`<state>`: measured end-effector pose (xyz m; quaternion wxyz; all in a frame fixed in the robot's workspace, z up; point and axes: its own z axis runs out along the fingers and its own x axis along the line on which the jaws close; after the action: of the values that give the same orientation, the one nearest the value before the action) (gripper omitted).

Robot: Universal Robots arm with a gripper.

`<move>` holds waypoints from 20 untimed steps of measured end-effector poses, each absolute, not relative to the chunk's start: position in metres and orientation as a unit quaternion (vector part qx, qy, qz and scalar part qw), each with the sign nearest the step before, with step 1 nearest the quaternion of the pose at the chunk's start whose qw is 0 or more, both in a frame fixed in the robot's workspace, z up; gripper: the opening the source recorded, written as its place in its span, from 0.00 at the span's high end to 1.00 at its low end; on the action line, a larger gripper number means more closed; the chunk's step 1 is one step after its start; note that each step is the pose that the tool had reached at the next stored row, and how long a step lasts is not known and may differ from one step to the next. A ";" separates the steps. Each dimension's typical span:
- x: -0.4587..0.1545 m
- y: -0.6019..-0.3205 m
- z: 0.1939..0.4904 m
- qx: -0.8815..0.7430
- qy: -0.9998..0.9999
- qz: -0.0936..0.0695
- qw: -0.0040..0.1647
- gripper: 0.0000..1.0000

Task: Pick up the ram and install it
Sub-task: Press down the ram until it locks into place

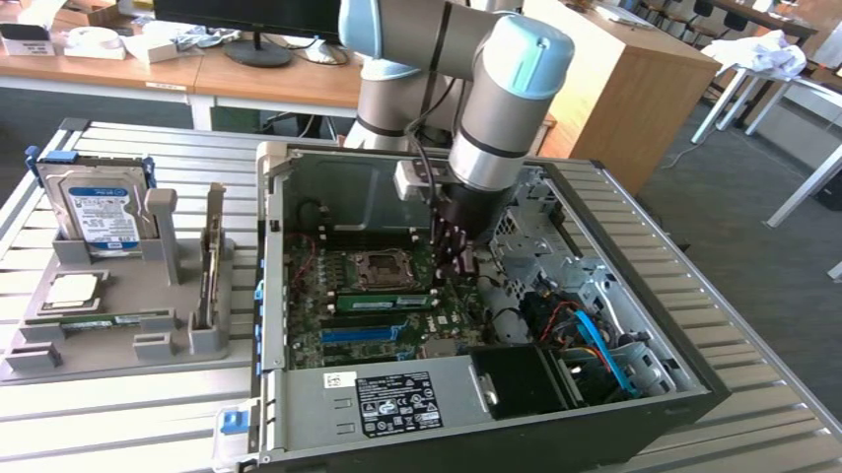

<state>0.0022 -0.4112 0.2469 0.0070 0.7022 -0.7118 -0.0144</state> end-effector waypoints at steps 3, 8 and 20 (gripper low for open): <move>-0.005 -0.411 0.247 0.702 -0.712 -0.014 0.007 0.90; -0.021 -0.411 0.246 0.702 -0.712 -0.014 0.007 0.90; -0.052 -0.411 0.246 0.702 -0.712 -0.014 0.007 0.90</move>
<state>-0.0520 -0.4112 0.2458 0.0069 0.7022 -0.7118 -0.0144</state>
